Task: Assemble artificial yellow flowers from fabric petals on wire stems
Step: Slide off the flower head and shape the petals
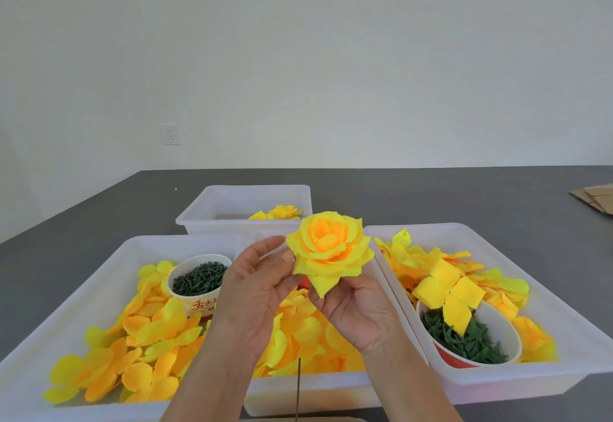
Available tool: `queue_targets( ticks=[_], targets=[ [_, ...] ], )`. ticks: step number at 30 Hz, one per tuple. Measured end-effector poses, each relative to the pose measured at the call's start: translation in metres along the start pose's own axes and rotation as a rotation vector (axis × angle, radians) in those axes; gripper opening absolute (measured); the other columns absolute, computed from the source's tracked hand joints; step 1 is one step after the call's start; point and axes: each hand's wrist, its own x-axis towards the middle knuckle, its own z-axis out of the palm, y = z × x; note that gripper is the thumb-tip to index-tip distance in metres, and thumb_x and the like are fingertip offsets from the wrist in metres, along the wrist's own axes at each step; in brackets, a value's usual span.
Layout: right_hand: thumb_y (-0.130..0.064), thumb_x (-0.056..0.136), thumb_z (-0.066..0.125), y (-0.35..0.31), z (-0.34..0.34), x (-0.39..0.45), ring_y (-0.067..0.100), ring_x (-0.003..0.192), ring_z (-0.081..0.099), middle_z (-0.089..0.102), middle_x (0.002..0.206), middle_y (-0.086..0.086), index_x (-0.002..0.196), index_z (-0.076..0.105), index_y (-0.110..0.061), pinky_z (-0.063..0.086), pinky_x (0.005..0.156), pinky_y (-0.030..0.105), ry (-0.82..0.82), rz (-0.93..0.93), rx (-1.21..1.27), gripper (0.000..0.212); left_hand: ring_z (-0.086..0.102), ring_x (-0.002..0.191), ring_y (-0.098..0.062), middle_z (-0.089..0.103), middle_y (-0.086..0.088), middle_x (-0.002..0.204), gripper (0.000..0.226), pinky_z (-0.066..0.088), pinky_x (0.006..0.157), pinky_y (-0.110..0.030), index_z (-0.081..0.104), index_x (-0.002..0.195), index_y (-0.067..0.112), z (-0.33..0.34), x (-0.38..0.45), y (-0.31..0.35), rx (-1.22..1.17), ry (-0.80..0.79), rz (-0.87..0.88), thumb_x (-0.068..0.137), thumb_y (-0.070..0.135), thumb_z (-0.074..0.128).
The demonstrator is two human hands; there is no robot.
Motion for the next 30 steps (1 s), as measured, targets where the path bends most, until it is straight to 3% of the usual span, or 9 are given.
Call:
queue_targets(
  ticks=[3,9,12,14,18,22,26,28,30],
  targets=[
    [0.003,0.068,0.057,-0.001,-0.001,0.0,0.026,0.073,0.06,0.063,0.097,0.02,0.098,0.064,0.0,0.051,0.05,0.026,-0.009,0.001,0.067,0.031,0.068,0.073,-0.023,0.07,-0.013,0.085,0.025,0.059,0.067,-0.033,0.062,0.088,0.004,0.001,-0.004,0.0,0.024,0.001,0.017,0.067,0.017,0.066],
    [0.013,0.033,0.082,-0.001,0.001,-0.003,0.021,0.048,0.057,0.065,0.075,0.018,0.078,0.07,0.003,0.049,0.043,0.026,-0.096,-0.011,0.164,0.048,0.067,0.081,-0.021,0.071,-0.016,0.083,0.018,0.05,0.067,-0.029,0.066,0.075,0.005,0.004,-0.01,0.0,0.237,0.067,-0.009,0.081,0.022,0.067],
    [0.006,0.059,0.064,-0.001,0.003,-0.003,0.02,0.049,0.058,0.066,0.076,0.016,0.075,0.071,0.001,0.048,0.043,0.025,-0.053,-0.011,0.123,0.019,0.065,0.078,-0.018,0.07,-0.015,0.082,0.016,0.051,0.067,-0.028,0.065,0.07,0.008,0.007,-0.012,-0.001,0.257,0.065,-0.028,0.082,0.018,0.066],
    [0.002,0.065,0.057,-0.001,0.002,-0.002,0.02,0.051,0.058,0.066,0.081,0.017,0.078,0.071,0.0,0.049,0.043,0.025,-0.036,-0.006,0.115,0.019,0.062,0.074,-0.016,0.066,-0.013,0.079,0.015,0.051,0.068,-0.028,0.065,0.068,0.01,0.009,-0.011,0.0,0.254,0.066,-0.04,0.083,0.013,0.065],
    [0.004,0.066,0.055,0.0,0.002,-0.003,0.021,0.05,0.058,0.064,0.078,0.017,0.082,0.067,0.0,0.049,0.043,0.025,-0.018,0.003,0.112,0.02,0.06,0.07,-0.014,0.064,-0.008,0.072,0.021,0.05,0.067,-0.028,0.065,0.063,0.013,0.008,-0.011,0.001,0.236,0.091,-0.054,0.084,0.01,0.064],
    [0.003,0.07,0.052,0.0,0.002,-0.002,0.021,0.053,0.058,0.063,0.082,0.016,0.088,0.063,-0.001,0.049,0.045,0.023,0.008,0.007,0.107,0.021,0.064,0.076,-0.014,0.071,-0.005,0.074,0.021,0.05,0.068,-0.03,0.071,0.069,0.011,0.008,-0.013,-0.002,0.223,0.146,-0.049,0.085,0.022,0.064],
    [0.004,0.07,0.053,0.0,0.003,0.0,0.021,0.065,0.054,0.059,0.09,0.017,0.092,0.063,-0.001,0.049,0.045,0.023,0.044,0.022,0.091,0.024,0.065,0.077,-0.012,0.072,-0.001,0.073,0.024,0.051,0.074,-0.031,0.073,0.064,0.015,0.01,-0.018,0.003,0.282,0.127,-0.008,0.064,0.039,0.073],
    [0.005,0.068,0.052,0.001,0.002,0.0,0.02,0.056,0.056,0.06,0.085,0.017,0.09,0.063,0.0,0.049,0.044,0.023,0.049,0.02,0.103,0.024,0.064,0.078,-0.014,0.07,-0.005,0.075,0.018,0.05,0.079,-0.032,0.072,0.062,0.015,0.012,-0.019,0.004,0.299,0.116,-0.007,0.06,0.032,0.077],
    [0.005,0.066,0.055,0.001,0.002,0.0,0.018,0.047,0.057,0.064,0.078,0.017,0.083,0.067,0.002,0.049,0.044,0.023,0.04,0.011,0.12,0.02,0.059,0.077,-0.016,0.066,-0.009,0.075,0.009,0.048,0.079,-0.032,0.071,0.063,0.011,0.015,-0.018,0.005,0.3,0.121,-0.017,0.07,0.016,0.075]
  ],
)
